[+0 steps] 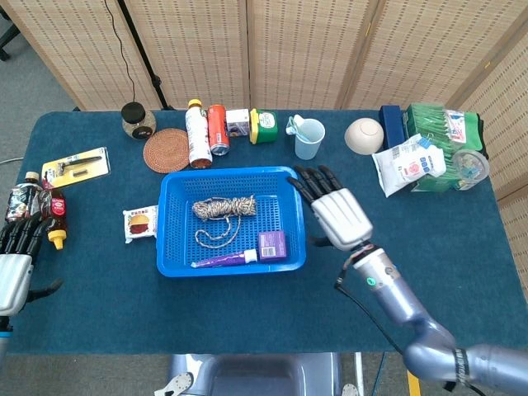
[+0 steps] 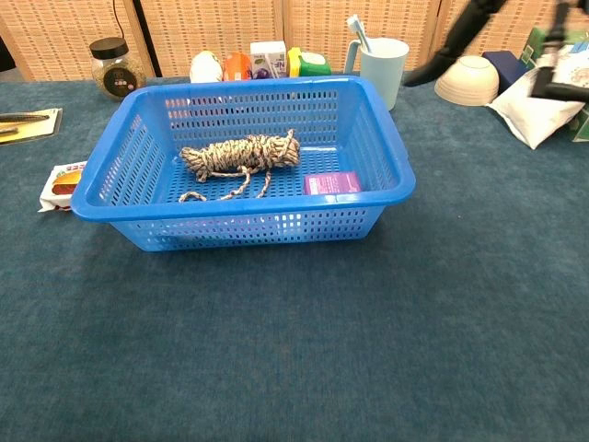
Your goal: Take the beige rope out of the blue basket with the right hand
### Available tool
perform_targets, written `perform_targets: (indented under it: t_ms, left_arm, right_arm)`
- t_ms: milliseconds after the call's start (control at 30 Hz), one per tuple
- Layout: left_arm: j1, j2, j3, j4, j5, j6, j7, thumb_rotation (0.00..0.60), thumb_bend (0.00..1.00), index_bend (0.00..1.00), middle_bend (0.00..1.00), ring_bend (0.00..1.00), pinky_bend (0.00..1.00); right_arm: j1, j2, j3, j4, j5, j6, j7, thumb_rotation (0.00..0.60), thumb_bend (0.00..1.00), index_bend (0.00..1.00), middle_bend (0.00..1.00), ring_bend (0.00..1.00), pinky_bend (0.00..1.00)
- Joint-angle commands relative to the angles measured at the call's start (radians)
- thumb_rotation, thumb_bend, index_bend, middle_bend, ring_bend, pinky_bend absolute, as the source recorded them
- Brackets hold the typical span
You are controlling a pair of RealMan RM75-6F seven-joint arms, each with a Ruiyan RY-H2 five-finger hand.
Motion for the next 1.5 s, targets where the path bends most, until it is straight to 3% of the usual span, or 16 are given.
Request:
perform_targets:
  t_ms: [33, 300, 633, 1200, 1500]
  left_arm:
    - [-0.006, 0.008, -0.008, 0.002, -0.021, -0.014, -0.014, 0.600, 0.10, 0.00, 0.00, 0.00, 0.00]
    - [-0.013, 0.014, -0.020, 0.003, -0.049, -0.027, -0.027, 0.600, 0.10, 0.00, 0.00, 0.00, 0.00]
    - [-0.028, 0.006, -0.037, 0.004, -0.096, -0.051, -0.007, 0.600, 0.10, 0.00, 0.00, 0.00, 0.00]
    - [-0.053, -0.003, -0.052, 0.008, -0.159, -0.090, 0.026, 0.600, 0.10, 0.00, 0.00, 0.00, 0.00]
    - [-0.052, 0.001, -0.054, 0.008, -0.169, -0.087, 0.017, 0.600, 0.10, 0.00, 0.00, 0.00, 0.00]
  right_arm:
    - [0.108, -0.120, 0.036, 0.095, 0.060, -0.050, -0.036, 0.600, 0.00, 0.03, 0.00, 0.00, 0.02]
    - [0.210, -0.202, 0.022, 0.194, 0.140, -0.104, -0.065, 0.600, 0.00, 0.07, 0.01, 0.00, 0.05]
    - [0.316, -0.334, 0.020, 0.379, 0.192, -0.171, -0.001, 0.600, 0.00, 0.21, 0.13, 0.05, 0.15]
    - [0.439, -0.530, 0.001, 0.758, 0.226, -0.284, 0.127, 0.600, 0.00, 0.27, 0.21, 0.11, 0.20]
    - [0.459, -0.591, -0.009, 0.868, 0.225, -0.295, 0.159, 0.600, 0.00, 0.28, 0.21, 0.12, 0.23]
